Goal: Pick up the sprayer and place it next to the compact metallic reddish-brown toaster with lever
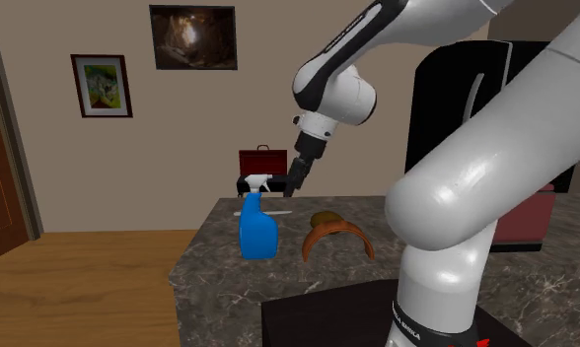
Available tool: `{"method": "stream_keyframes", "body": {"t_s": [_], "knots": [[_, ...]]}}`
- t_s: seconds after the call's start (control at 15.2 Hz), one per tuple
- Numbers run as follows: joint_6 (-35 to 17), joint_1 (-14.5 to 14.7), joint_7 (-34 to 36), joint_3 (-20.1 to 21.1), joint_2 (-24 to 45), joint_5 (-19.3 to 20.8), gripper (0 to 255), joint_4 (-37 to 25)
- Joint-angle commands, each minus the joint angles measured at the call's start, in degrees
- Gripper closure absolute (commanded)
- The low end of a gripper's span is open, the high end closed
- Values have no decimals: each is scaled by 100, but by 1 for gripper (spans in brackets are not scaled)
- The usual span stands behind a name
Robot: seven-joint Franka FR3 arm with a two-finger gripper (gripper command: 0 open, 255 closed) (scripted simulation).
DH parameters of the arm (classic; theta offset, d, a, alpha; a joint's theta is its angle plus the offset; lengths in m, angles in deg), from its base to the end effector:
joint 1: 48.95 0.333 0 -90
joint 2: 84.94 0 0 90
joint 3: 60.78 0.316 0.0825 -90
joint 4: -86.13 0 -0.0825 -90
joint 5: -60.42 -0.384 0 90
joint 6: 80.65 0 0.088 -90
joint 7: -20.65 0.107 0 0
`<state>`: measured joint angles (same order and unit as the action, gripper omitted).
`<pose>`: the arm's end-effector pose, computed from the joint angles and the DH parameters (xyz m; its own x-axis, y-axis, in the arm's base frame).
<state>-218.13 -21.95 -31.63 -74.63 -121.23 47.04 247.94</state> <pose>0.3377 0.0888 0.3891 0.5060 0.7893 0.3477 0.8545 -0.5137 -0.0775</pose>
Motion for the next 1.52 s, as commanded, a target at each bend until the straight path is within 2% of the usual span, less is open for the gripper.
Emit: {"method": "stream_keyframes", "body": {"t_s": [0.0,0.2,0.26,0.73,0.79,1.25,1.32,1.45], "knots": [[-541,511,-857,-333,339,-293,0,67],[-1238,1484,-2224,-949,887,-951,0,79],[-1354,1704,-2499,-1096,988,-1096,0,69],[-1994,2518,-3120,-1516,1685,-1981,0,-5],[-2040,2598,-3189,-1560,1746,-2077,0,-18],[-2038,2596,-3188,-1558,1746,-2076,0,-18],[-2038,2596,-3188,-1558,1746,-2076,255,-18],[-2038,2596,-3188,-1558,1746,-2076,255,-18]]}}
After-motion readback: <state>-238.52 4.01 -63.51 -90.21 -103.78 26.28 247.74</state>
